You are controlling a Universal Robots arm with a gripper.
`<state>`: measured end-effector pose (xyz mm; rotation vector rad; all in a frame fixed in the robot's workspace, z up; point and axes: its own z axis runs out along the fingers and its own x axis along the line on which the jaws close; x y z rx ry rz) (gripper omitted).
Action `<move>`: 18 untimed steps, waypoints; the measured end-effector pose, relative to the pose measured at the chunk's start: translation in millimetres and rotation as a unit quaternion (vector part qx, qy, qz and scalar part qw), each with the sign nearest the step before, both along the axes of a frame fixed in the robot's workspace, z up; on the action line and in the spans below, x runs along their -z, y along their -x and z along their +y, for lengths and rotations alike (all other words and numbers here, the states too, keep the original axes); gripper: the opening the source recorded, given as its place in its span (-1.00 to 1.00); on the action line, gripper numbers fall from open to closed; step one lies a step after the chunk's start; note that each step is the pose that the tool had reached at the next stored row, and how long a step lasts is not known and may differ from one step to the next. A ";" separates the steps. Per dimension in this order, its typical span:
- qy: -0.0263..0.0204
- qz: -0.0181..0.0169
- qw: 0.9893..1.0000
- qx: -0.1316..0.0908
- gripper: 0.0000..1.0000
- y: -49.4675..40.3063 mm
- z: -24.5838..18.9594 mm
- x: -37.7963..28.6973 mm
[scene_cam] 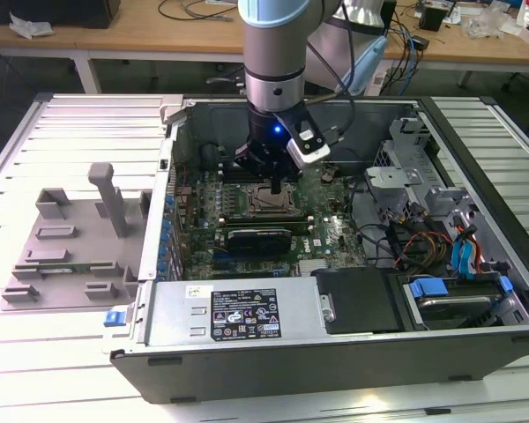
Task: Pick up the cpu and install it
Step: 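Install the first cpu locking lever, then install the second cpu locking lever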
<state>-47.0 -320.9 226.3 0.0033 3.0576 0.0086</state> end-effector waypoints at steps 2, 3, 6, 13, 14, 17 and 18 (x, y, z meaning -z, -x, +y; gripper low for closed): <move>0.000 0.000 1.000 0.001 -0.79 1.7 0.1 0.3; 0.000 0.000 1.000 0.001 -0.79 2.8 0.1 0.3; 0.000 0.000 1.000 0.002 -0.79 4.6 0.0 0.3; 0.002 0.000 1.000 0.002 -0.79 4.6 0.0 -19.0; 0.002 0.000 1.000 0.002 -0.79 4.5 0.0 -19.0; 0.002 0.000 1.000 0.002 -0.79 4.5 0.0 -19.2; 0.002 0.000 1.000 0.002 -0.79 4.6 0.0 -19.3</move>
